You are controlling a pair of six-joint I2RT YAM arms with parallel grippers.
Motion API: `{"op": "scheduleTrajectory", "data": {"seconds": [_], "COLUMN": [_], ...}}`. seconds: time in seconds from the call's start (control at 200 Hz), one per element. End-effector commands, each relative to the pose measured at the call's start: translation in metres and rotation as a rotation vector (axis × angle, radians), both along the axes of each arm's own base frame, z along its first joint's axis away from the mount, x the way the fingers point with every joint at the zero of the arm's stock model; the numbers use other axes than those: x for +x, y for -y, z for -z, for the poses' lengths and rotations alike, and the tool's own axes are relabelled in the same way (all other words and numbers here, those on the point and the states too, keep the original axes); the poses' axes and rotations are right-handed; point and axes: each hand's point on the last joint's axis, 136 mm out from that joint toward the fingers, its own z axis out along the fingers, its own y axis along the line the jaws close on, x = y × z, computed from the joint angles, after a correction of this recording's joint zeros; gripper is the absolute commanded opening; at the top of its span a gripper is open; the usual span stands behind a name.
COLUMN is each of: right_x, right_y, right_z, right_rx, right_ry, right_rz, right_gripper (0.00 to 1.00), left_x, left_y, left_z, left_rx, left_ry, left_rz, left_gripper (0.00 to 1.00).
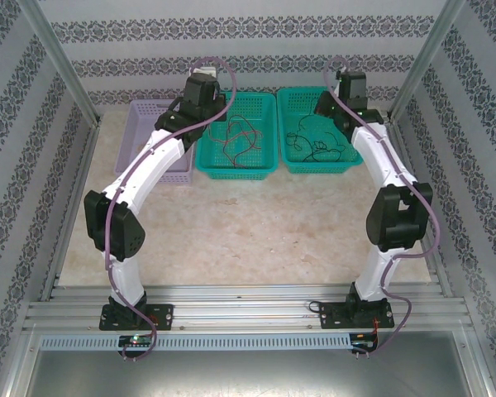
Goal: Untangle the cables
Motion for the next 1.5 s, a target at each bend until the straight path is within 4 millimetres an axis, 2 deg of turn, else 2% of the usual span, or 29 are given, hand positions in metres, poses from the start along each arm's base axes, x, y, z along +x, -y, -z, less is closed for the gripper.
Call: {"op": "scheduleTrajectory", "data": {"seconds": [0.0, 0.08, 0.21, 0.41, 0.625, 0.799, 0.934, 1.194, 1.224, 1.404, 1.494], "right_x": [-0.001, -0.006, -0.019, -0.046, -0.083, -0.130, -0.174, -0.246, -0.252, -0.279, -0.289], "right_y": [0.002, 0.003, 0.001, 0.004, 0.002, -0.006, -0.018, -0.023, -0.022, -0.023, -0.023], "right_z": [-0.020, -0.025, -0.046, -0.085, -0.122, -0.141, -0.136, -0.094, -0.090, -0.072, -0.066], "right_rx": [0.000, 0.008, 0.015, 0.032, 0.061, 0.084, 0.084, 0.088, 0.087, 0.086, 0.076], "right_ry": [0.061, 0.076, 0.123, 0.207, 0.292, 0.356, 0.375, 0.345, 0.339, 0.285, 0.271], "right_rz": [0.034, 0.043, 0.044, 0.049, 0.037, 0.013, -0.020, -0.065, -0.066, -0.106, -0.121], "right_gripper": [0.07, 0.14, 0.34, 0.51, 0.59, 0.63, 0.65, 0.70, 0.72, 0.97, 0.98], "left_x": [-0.002, -0.003, -0.003, -0.002, -0.001, 0.005, 0.014, 0.036, 0.038, 0.049, 0.054], "left_y": [-0.003, -0.003, -0.003, -0.001, 0.002, 0.010, 0.018, 0.032, 0.034, 0.047, 0.049], "left_z": [-0.015, -0.013, -0.013, -0.012, -0.003, 0.012, 0.025, 0.068, 0.075, 0.104, 0.113], "left_rx": [-0.017, -0.018, -0.016, -0.019, -0.012, 0.010, 0.043, 0.061, 0.060, 0.065, 0.072], "left_ry": [0.040, 0.034, 0.031, 0.021, -0.003, -0.033, -0.052, -0.113, -0.122, -0.148, -0.150], "left_rz": [0.012, 0.016, 0.016, 0.022, 0.030, 0.045, 0.058, 0.079, 0.081, 0.099, 0.098], "left_gripper": [0.00, 0.00, 0.00, 0.00, 0.00, 0.00, 0.00, 0.00, 0.00, 0.00, 0.00]}}
